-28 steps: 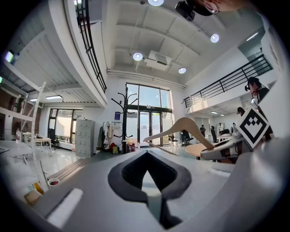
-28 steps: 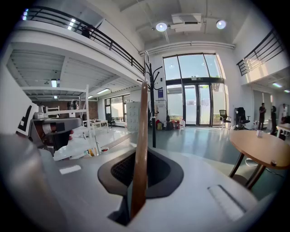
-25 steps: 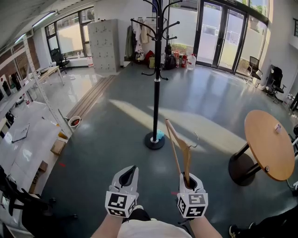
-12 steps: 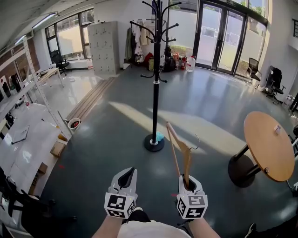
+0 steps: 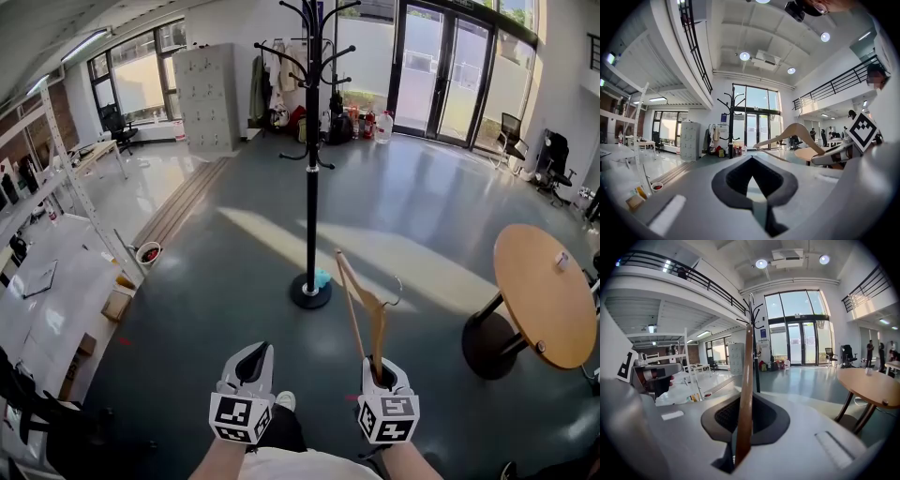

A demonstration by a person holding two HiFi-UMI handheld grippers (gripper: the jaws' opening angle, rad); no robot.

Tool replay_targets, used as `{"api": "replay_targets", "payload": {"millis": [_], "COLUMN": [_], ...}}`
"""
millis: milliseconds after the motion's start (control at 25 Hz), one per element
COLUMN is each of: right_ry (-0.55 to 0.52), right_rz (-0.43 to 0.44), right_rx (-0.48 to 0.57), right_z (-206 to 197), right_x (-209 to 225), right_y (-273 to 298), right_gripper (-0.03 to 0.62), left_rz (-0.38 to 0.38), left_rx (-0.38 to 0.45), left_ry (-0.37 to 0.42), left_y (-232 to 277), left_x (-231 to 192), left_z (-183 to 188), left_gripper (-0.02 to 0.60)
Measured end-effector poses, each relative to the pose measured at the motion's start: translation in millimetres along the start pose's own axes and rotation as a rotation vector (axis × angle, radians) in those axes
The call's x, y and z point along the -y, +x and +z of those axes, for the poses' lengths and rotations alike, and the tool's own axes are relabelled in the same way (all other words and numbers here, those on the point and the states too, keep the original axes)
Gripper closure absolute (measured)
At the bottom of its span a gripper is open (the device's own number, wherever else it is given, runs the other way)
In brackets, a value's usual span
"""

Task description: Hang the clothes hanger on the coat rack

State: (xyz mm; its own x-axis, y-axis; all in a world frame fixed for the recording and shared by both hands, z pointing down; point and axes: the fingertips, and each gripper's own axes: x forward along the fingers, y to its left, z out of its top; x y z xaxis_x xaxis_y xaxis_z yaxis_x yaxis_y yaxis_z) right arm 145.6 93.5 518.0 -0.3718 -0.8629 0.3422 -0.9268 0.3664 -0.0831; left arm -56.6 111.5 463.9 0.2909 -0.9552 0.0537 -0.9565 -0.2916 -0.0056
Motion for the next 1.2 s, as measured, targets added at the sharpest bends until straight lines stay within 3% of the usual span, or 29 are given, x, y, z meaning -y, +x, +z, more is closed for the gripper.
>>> {"api": "replay_targets", "payload": {"millis": [320,880,1200], "right_ry": [0.01,0.03,0.052], "right_rz": [-0.032,-0.151,-0.204], "right_rx": [-0.023,-0.018,0.007], "right_z": [15,93,128], "right_x": [14,41,55], "right_y": [63,237,302], "right_gripper": [0.543,0.543,0.543], "left_rz": [-0.015,-0.072,-0.11], "left_rx": [-0.008,0.025,0.036], "left_ry": [-0.012,-0.026,-0.011], "left_y": [58,228,296], "left_x": [-38,-162,-201], "left_z": [-2,19,30], "left_gripper": [0.581,0.581,0.581]}}
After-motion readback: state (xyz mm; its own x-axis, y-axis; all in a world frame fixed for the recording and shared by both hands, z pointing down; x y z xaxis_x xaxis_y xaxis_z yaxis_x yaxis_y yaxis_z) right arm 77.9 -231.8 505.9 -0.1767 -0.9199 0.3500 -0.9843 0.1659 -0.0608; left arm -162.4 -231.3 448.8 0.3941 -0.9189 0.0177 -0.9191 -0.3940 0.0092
